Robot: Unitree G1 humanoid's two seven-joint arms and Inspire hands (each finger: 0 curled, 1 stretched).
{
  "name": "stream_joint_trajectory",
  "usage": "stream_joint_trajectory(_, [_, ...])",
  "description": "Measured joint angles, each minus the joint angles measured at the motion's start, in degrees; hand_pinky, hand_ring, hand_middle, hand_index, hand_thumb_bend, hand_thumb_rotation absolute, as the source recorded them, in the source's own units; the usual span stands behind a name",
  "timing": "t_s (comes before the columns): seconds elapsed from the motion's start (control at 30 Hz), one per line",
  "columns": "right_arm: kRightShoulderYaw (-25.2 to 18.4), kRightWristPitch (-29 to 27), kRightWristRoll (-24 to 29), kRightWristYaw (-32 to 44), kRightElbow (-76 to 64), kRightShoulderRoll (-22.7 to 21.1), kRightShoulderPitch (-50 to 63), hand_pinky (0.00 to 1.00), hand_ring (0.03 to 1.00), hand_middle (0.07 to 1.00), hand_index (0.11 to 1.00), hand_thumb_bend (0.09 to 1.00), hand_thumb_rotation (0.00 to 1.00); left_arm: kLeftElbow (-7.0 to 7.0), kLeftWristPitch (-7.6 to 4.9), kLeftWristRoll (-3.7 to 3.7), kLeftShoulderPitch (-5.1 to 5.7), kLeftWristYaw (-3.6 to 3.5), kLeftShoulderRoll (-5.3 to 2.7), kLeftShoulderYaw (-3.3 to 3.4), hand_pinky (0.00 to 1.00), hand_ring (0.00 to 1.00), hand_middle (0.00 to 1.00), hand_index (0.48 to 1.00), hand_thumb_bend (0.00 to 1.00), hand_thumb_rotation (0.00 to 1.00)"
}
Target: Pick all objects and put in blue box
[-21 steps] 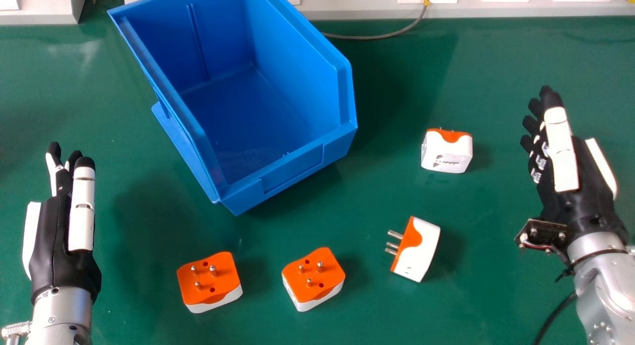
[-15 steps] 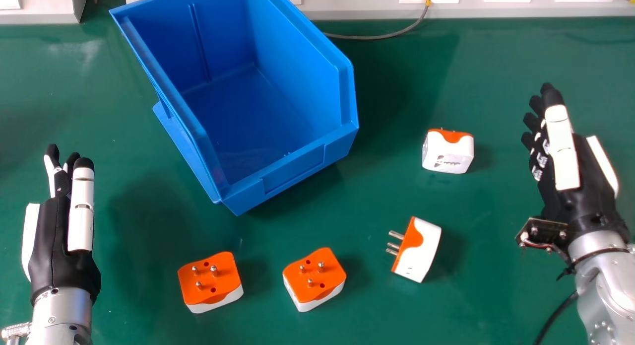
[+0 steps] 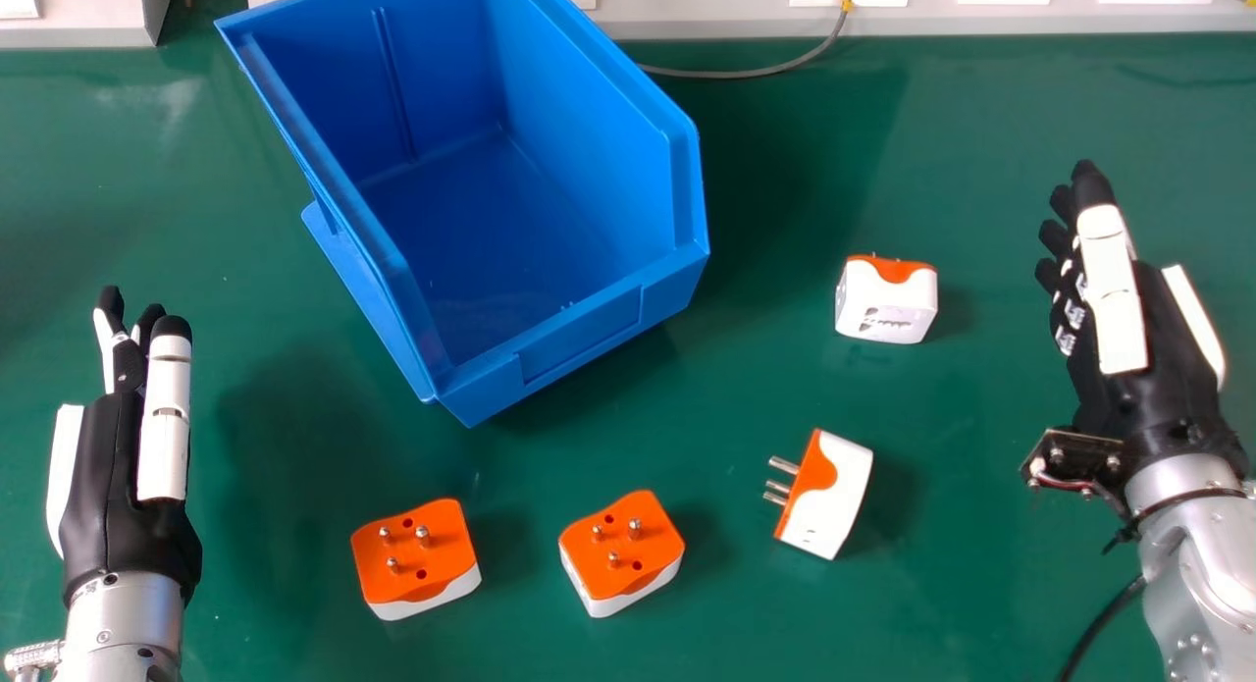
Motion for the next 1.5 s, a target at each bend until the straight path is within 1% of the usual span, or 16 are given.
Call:
stream_joint_trajectory(0.03, [0.1, -0.3, -0.7, -0.3, -0.4, 0.0, 0.5, 1.0, 1.0, 1.0, 1.0, 0.329, 1.0, 0.45, -0.45, 0.41, -0.06, 0.27, -0.15, -0.16, 1.0, 1.0, 1.0, 1.0, 0.26, 0.98])
stream_joint_trajectory(0.1, [0.5, -1.1, -1.9, -0.7, -1.6, 0.0, 2.1, 1.0, 1.0, 1.0, 1.0, 0.329, 1.0, 1.29, -1.06, 0.74, -0.16, 0.64, -0.38, -0.67, 1.0, 1.0, 1.0, 0.999, 0.26, 0.99])
stream_joint_trajectory(0.17, [0.9, -2.0, -3.2, -1.5, -2.7, 0.0, 3.8, 1.0, 1.0, 1.0, 1.0, 0.329, 1.0, 1.93, -1.65, 1.1, -0.31, 0.68, -0.74, -1.17, 1.0, 1.0, 1.0, 0.998, 0.25, 0.99])
stream_joint_trajectory(0.23, [1.6, -3.3, -4.9, -2.6, -4.7, 0.1, 6.1, 1.0, 1.0, 1.0, 1.0, 0.329, 1.0, 2.68, -2.64, 1.27, -0.59, 0.66, -1.11, -1.39, 1.0, 1.0, 1.0, 0.998, 0.25, 1.0])
stream_joint_trajectory(0.27, [2.1, -4.2, -6.1, -3.3, -5.9, 0.3, 7.2, 1.0, 1.0, 1.0, 1.0, 0.327, 1.0, 3.24, -3.41, 1.54, -0.66, 0.64, -1.17, -1.47, 1.0, 1.0, 1.0, 0.998, 0.25, 1.0])
stream_joint_trajectory(0.3, [2.5, -4.9, -6.9, -3.9, -6.7, 0.3, 8.0, 1.0, 1.0, 1.0, 1.0, 0.326, 1.0, 3.61, -3.79, 1.63, -0.74, 0.61, -1.19, -1.56, 1.0, 1.0, 1.0, 0.998, 0.25, 1.0])
stream_joint_trajectory(0.4, [3.6, -8.9, -10.8, -7.2, -8.1, 1.2, 10.9, 1.0, 1.0, 1.0, 1.0, 0.327, 1.0, 5.35, -5.94, 1.74, -0.96, 0.44, -1.29, -1.8, 1.0, 1.0, 1.0, 0.998, 0.25, 1.0])
stream_joint_trajectory(0.47, [4.4, -10.6, -12.6, -9.0, -8.3, 1.8, 12.5, 1.0, 1.0, 1.0, 1.0, 0.328, 1.0, 6.21, -6.77, 1.77, -1.0, 0.45, -1.28, -1.81, 1.0, 1.0, 1.0, 0.998, 0.25, 1.0])
stream_joint_trajectory(0.63, [6.0, -11.7, -15.3, -11.8, -9.5, 3.4, 16.2, 1.0, 1.0, 1.0, 1.0, 0.343, 0.97, 7.23, -8.5, 1.79, -1.02, 0.45, -1.28, -2.03, 1.0, 1.0, 1.0, 0.998, 0.26, 1.0])
stream_joint_trajectory(0.8, [7.8, -12.8, -18.3, -14.4, -12.1, 4.5, 19.9, 1.0, 1.0, 1.0, 1.0, 0.368, 0.94, 7.34, -8.71, 1.78, -0.96, 0.46, -1.29, -2.06, 1.0, 1.0, 1.0, 0.997, 0.26, 1.0])
stream_joint_trajectory(0.93, [9.3, -14.7, -24.7, -17.0, -13.2, 4.1, 23.5, 1.0, 0.999, 0.963, 0.971, 0.412, 0.95, 7.29, -8.69, 1.78, -0.82, 0.68, -1.3, -2.1, 1.0, 1.0, 1.0, 0.997, 0.26, 1.0])
stream_joint_trajectory(1.07, [10.1, -16.9, -30.3, -19.0, -13.1, 1.4, 25.7, 0.96, 0.985, 0.941, 0.945, 0.462, 0.96, 6.24, -8.38, 1.8, -0.42, 0.71, -1.3, -2.18, 1.0, 1.0, 1.0, 0.997, 0.27, 1.0])
stream_joint_trajectory(1.27, [11.9, -20.7, -36.0, -22.0, -12.5, -1.5, 27.1, 0.84, 0.938, 0.925, 0.931, 0.529, 0.93, 4.65, -7.15, 1.82, -0.05, 0.81, -1.3, -2.17, 1.0, 1.0, 1.0, 0.998, 0.27, 1.0])
stream_joint_trajectory(1.3, [12.2, -21.6, -36.4, -22.5, -11.9, -2.0, 27.1, 0.82, 0.925, 0.923, 0.93, 0.542, 0.91, 4.59, -7.17, 1.9, 0.03, 0.86, -1.3, -2.18, 1.0, 1.0, 1.0, 0.998, 0.27, 1.0])
stream_joint_trajectory(1.43, [14.0, -24.4, -38.5, -23.7, -8.7, -3.8, 27.2, 0.79, 0.892, 0.918, 0.926, 0.572, 0.83, 4.48, -7.2, 2.75, 0.31, 0.98, -1.29, -2.18, 1.0, 1.0, 1.0, 0.997, 0.28, 1.0])
stream_joint_trajectory(1.5, [14.6, -24.9, -39.9, -24.0, -8.0, -4.5, 27.1, 0.79, 0.885, 0.915, 0.925, 0.597, 0.83, 4.49, -7.19, 2.78, 0.31, 0.97, -1.26, -2.12, 1.0, 1.0, 1.0, 0.997, 0.28, 1.0])
